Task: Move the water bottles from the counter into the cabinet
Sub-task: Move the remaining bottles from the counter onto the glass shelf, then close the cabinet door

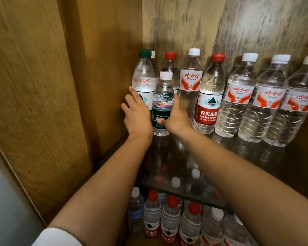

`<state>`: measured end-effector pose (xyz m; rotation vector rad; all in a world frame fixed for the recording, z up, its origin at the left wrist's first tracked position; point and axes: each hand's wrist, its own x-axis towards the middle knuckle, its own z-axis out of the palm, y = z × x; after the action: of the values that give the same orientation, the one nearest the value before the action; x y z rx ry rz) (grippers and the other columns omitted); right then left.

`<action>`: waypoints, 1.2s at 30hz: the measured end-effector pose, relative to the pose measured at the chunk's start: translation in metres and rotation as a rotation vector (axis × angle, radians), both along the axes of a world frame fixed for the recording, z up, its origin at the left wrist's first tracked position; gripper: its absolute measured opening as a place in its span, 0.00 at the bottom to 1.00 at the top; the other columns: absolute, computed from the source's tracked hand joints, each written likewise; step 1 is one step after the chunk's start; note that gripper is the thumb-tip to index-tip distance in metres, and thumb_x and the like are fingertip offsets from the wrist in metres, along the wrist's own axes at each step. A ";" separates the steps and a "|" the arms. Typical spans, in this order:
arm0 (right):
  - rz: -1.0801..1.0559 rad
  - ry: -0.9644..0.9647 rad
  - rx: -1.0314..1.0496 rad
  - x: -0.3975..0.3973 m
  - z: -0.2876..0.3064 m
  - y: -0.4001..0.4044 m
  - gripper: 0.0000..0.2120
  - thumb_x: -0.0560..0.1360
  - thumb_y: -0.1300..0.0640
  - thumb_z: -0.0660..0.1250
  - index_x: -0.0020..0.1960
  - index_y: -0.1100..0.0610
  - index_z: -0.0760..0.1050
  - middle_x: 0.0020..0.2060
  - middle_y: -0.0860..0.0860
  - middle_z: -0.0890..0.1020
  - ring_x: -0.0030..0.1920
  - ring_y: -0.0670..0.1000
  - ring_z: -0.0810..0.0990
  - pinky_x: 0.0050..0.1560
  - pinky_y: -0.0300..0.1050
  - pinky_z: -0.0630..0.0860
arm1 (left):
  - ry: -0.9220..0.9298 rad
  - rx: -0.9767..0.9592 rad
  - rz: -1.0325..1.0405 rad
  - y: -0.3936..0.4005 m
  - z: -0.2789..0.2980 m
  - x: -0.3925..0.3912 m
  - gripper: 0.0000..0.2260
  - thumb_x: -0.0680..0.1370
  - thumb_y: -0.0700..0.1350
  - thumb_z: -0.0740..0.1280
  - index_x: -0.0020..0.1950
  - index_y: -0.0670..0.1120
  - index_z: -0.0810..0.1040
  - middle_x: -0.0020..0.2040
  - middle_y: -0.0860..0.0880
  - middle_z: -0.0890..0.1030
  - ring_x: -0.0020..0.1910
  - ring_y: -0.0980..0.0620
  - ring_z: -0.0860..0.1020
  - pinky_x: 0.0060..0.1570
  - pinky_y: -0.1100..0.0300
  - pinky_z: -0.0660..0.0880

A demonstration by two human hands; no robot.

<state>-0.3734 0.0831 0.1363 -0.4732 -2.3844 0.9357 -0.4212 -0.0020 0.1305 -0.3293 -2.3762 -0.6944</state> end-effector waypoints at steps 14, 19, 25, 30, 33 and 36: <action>0.144 -0.084 -0.289 0.047 -0.005 -0.004 0.35 0.70 0.59 0.72 0.72 0.56 0.58 0.62 0.53 0.75 0.61 0.51 0.73 0.63 0.46 0.69 | -0.396 0.252 -0.448 -0.021 -0.005 0.038 0.42 0.73 0.41 0.70 0.76 0.46 0.44 0.72 0.41 0.53 0.70 0.40 0.59 0.70 0.50 0.59; 0.178 -0.027 -0.305 0.109 -0.003 -0.024 0.19 0.73 0.65 0.68 0.63 0.60 0.71 0.39 0.46 0.74 0.48 0.49 0.74 0.52 0.43 0.72 | -0.164 0.323 -0.582 -0.053 -0.011 0.096 0.27 0.74 0.39 0.68 0.71 0.45 0.64 0.65 0.44 0.69 0.64 0.49 0.69 0.60 0.65 0.62; 0.339 0.054 -0.228 0.205 -0.022 -0.067 0.09 0.74 0.66 0.65 0.48 0.54 0.77 0.39 0.52 0.81 0.39 0.46 0.79 0.41 0.35 0.74 | -0.069 0.521 -0.724 -0.118 -0.034 0.198 0.17 0.75 0.36 0.66 0.60 0.52 0.72 0.46 0.57 0.78 0.41 0.68 0.75 0.44 0.78 0.69; 0.494 0.082 -0.219 0.277 -0.062 -0.123 0.11 0.74 0.66 0.65 0.43 0.50 0.77 0.41 0.51 0.82 0.45 0.50 0.81 0.44 0.40 0.77 | -0.075 0.587 -0.649 -0.175 -0.062 0.291 0.17 0.74 0.34 0.66 0.58 0.51 0.74 0.46 0.53 0.79 0.42 0.64 0.76 0.47 0.71 0.73; 0.589 0.102 -0.241 0.308 -0.087 -0.162 0.14 0.74 0.65 0.66 0.43 0.45 0.76 0.41 0.43 0.81 0.45 0.43 0.80 0.46 0.37 0.76 | -0.048 0.561 -0.570 -0.212 -0.074 0.343 0.17 0.74 0.33 0.65 0.58 0.51 0.74 0.46 0.54 0.80 0.43 0.63 0.77 0.43 0.73 0.72; 0.681 0.093 -0.248 0.332 -0.105 -0.206 0.16 0.74 0.65 0.66 0.43 0.41 0.75 0.41 0.39 0.79 0.42 0.36 0.77 0.43 0.30 0.71 | 0.022 0.486 -0.455 -0.255 -0.078 0.385 0.16 0.75 0.34 0.65 0.58 0.51 0.75 0.46 0.56 0.79 0.45 0.63 0.77 0.43 0.71 0.73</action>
<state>-0.0411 -0.1224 0.0315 0.3267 -2.3785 1.5125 -0.0367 -0.2565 0.0521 -0.6626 -2.0349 -1.4316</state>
